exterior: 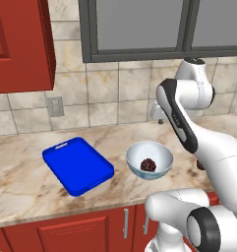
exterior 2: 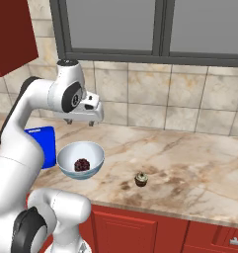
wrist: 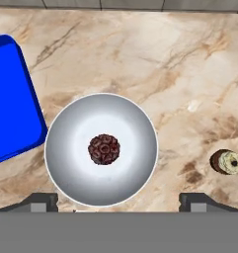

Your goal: Place the bowl with cake and the cupcake onto the tray.

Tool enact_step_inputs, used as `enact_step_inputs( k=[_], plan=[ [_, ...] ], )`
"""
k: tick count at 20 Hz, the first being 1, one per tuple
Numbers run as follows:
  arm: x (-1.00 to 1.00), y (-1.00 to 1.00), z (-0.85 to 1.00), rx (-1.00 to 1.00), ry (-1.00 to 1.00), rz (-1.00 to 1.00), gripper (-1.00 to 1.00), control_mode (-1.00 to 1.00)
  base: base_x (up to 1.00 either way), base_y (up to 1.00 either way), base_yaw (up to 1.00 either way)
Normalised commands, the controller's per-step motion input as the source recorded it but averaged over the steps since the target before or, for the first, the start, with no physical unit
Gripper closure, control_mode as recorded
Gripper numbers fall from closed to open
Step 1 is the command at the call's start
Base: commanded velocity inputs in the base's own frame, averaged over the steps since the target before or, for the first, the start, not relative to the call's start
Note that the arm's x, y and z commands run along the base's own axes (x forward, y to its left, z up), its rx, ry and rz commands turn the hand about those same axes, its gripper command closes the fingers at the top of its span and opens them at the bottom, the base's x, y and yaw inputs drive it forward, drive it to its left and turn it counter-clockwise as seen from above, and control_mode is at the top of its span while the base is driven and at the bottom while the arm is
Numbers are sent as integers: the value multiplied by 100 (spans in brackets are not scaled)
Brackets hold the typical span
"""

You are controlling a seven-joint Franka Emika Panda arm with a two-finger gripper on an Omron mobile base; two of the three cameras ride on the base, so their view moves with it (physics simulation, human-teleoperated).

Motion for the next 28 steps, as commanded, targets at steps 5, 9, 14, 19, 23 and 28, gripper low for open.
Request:
enact_step_inputs(
  k=[5, 9, 14, 19, 23, 28],
  plan=[
    [-16, -22, -22, 0, 0, 0, -100, -100, 0, 0, 0],
    [-9, -23, -36, 0, 0, 1, -100, -100, 0, 0, 0],
    [0, -13, -44, 0, 0, 0, -100, -100, 0, 0, 0],
    [0, -10, -46, 0, 0, 1, -100, -100, 0, 0, 0],
    [0, -9, -44, 1, 0, 1, -100, -100, 0, 0, 0],
    [0, -7, -39, 1, 0, 0, -100, -100, 0, 0, 0]
  ],
)
